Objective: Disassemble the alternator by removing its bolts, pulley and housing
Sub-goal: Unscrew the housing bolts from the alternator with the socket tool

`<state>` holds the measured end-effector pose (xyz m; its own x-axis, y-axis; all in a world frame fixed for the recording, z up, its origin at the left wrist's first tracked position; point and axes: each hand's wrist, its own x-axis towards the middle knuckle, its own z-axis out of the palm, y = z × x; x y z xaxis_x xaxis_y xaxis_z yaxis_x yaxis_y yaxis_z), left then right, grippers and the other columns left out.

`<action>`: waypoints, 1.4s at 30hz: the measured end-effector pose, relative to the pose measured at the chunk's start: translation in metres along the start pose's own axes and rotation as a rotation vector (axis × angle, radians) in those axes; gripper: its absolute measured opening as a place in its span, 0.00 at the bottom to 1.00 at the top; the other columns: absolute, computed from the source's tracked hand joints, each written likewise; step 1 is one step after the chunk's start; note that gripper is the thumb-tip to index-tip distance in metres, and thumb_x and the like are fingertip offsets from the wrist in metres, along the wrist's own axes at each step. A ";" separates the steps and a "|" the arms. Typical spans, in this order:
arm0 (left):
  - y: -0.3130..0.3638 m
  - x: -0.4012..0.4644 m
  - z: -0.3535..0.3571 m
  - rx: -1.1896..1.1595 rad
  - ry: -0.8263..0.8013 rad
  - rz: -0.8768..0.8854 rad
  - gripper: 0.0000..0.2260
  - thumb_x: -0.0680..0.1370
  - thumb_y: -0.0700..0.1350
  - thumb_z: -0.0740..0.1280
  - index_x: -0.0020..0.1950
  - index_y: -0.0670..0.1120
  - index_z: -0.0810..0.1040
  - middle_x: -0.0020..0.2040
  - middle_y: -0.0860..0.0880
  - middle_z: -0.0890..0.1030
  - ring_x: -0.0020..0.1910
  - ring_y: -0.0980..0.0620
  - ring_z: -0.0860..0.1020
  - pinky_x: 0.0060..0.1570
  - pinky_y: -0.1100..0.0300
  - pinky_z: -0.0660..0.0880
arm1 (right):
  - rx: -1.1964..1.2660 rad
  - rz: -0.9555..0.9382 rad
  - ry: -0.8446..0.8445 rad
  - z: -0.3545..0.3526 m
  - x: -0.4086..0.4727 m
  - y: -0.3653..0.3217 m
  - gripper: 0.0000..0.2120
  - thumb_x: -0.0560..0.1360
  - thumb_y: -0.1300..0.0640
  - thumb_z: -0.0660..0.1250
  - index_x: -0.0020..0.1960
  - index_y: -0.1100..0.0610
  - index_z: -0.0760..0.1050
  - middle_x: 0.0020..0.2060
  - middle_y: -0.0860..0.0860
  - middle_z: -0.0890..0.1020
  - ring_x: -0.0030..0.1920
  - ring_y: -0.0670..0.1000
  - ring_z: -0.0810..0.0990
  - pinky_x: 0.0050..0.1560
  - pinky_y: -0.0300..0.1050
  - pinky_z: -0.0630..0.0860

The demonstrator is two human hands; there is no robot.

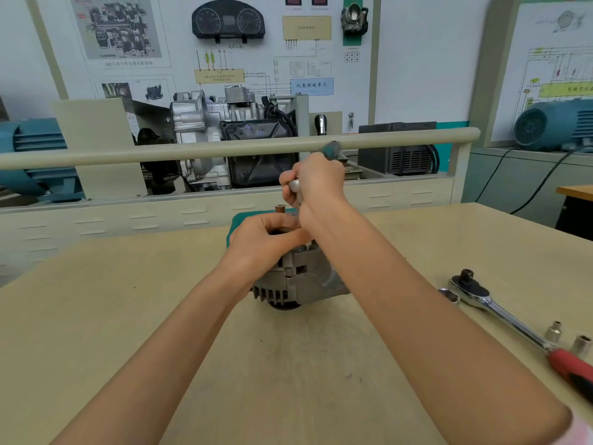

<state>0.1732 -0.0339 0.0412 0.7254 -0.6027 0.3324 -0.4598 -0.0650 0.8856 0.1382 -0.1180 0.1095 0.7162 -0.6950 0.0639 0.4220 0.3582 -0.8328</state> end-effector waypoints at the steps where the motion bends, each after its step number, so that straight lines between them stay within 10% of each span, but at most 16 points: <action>1: 0.000 -0.001 -0.001 0.000 -0.024 -0.001 0.03 0.70 0.49 0.73 0.43 0.56 0.85 0.42 0.56 0.85 0.49 0.55 0.82 0.60 0.51 0.75 | -0.029 0.070 -0.067 -0.001 0.000 -0.004 0.13 0.81 0.62 0.47 0.40 0.58 0.65 0.20 0.50 0.67 0.14 0.42 0.64 0.17 0.30 0.63; 12: 0.002 -0.001 0.000 -0.043 -0.023 -0.021 0.05 0.71 0.49 0.74 0.46 0.54 0.86 0.42 0.56 0.86 0.48 0.56 0.82 0.55 0.58 0.76 | -0.006 0.636 -0.680 -0.016 0.017 -0.018 0.15 0.81 0.57 0.53 0.61 0.66 0.70 0.19 0.45 0.67 0.15 0.41 0.65 0.16 0.29 0.58; 23: -0.002 0.002 0.004 -0.051 0.051 -0.002 0.07 0.71 0.44 0.73 0.36 0.56 0.84 0.38 0.55 0.85 0.44 0.54 0.83 0.49 0.57 0.77 | 0.155 -0.127 0.109 -0.002 -0.002 0.006 0.11 0.83 0.59 0.49 0.43 0.58 0.64 0.28 0.52 0.71 0.15 0.41 0.67 0.17 0.33 0.65; 28: -0.001 0.000 0.002 -0.031 0.032 0.001 0.02 0.71 0.48 0.74 0.41 0.55 0.85 0.39 0.56 0.85 0.46 0.55 0.82 0.48 0.59 0.76 | 0.063 0.138 -0.122 -0.008 -0.001 -0.006 0.11 0.79 0.66 0.50 0.44 0.57 0.68 0.18 0.49 0.68 0.14 0.42 0.65 0.16 0.31 0.63; 32: 0.001 -0.002 0.000 -0.003 -0.028 -0.006 0.07 0.72 0.50 0.74 0.49 0.54 0.85 0.45 0.57 0.85 0.51 0.56 0.82 0.58 0.54 0.76 | 0.107 0.448 -0.448 -0.021 0.010 -0.016 0.17 0.81 0.62 0.52 0.68 0.62 0.67 0.18 0.45 0.66 0.15 0.40 0.65 0.16 0.31 0.62; 35: 0.001 -0.002 0.000 -0.002 -0.034 -0.002 0.07 0.72 0.49 0.74 0.49 0.55 0.85 0.45 0.57 0.85 0.50 0.57 0.82 0.59 0.55 0.76 | 0.103 0.519 -0.580 -0.025 0.011 -0.017 0.14 0.81 0.59 0.53 0.61 0.64 0.70 0.20 0.44 0.67 0.16 0.41 0.65 0.17 0.29 0.61; 42: -0.001 -0.001 0.003 -0.037 0.023 0.011 0.05 0.69 0.48 0.76 0.43 0.56 0.85 0.42 0.57 0.86 0.49 0.55 0.82 0.55 0.58 0.76 | 0.165 0.291 -0.353 -0.018 -0.002 -0.012 0.12 0.81 0.61 0.52 0.59 0.59 0.71 0.18 0.44 0.66 0.16 0.40 0.65 0.16 0.30 0.63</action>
<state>0.1720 -0.0355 0.0389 0.7324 -0.5845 0.3491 -0.4486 -0.0286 0.8933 0.1220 -0.1325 0.1094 0.9504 -0.3072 0.0476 0.2380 0.6203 -0.7474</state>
